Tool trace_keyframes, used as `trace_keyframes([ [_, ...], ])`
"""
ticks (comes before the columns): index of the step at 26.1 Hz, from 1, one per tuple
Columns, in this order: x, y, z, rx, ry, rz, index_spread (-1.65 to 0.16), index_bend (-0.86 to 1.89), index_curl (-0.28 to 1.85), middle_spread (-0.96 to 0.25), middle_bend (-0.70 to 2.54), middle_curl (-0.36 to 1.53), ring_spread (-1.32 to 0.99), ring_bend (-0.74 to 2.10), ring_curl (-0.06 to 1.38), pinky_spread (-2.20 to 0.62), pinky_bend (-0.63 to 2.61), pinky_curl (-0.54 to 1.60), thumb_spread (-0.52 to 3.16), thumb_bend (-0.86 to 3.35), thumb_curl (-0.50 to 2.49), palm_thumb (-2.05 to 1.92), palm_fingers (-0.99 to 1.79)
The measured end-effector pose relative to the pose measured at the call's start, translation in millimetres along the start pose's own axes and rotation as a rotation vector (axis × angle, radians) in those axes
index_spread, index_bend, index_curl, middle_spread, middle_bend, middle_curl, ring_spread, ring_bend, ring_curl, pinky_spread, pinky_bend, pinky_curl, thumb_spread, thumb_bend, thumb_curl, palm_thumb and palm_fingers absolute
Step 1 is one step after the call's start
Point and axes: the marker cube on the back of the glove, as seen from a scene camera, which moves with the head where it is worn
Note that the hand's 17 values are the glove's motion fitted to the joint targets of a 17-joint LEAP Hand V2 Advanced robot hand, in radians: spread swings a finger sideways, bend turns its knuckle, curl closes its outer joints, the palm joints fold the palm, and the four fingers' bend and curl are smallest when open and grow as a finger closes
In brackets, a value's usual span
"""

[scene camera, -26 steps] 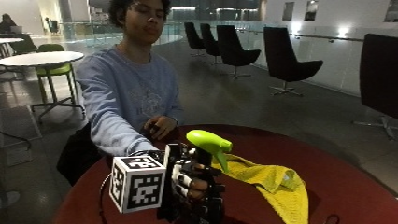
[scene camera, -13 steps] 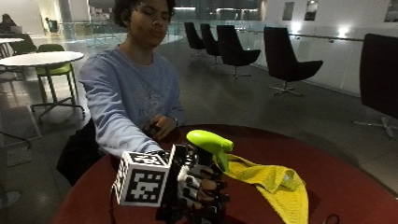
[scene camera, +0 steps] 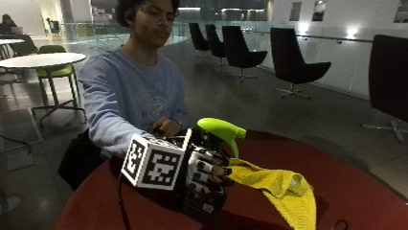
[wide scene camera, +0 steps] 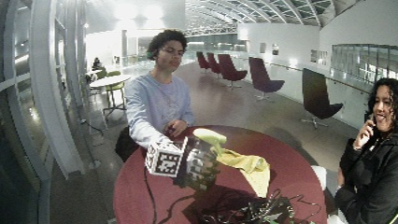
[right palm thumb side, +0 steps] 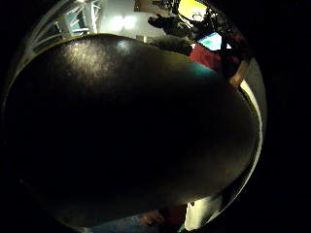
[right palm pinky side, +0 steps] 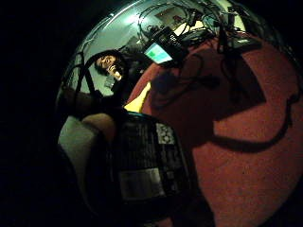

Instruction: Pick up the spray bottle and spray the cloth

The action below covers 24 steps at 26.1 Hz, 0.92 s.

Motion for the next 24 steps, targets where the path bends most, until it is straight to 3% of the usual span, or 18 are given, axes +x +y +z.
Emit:
trace_keyframes([
  [8,-34.6,9.2,13.5,-0.234,0.087,0.135,-0.24,0.28,0.52,-0.13,0.42,0.47,-0.11,0.45,0.38,0.13,0.18,0.27,0.51,-0.03,0.63,1.06,1.21],
  [24,-33.1,31.7,55.2,-0.466,0.229,0.351,-0.24,0.25,0.55,-0.12,0.41,0.48,-0.09,0.45,0.38,0.15,0.17,0.28,0.45,-0.03,0.67,1.06,1.19],
])
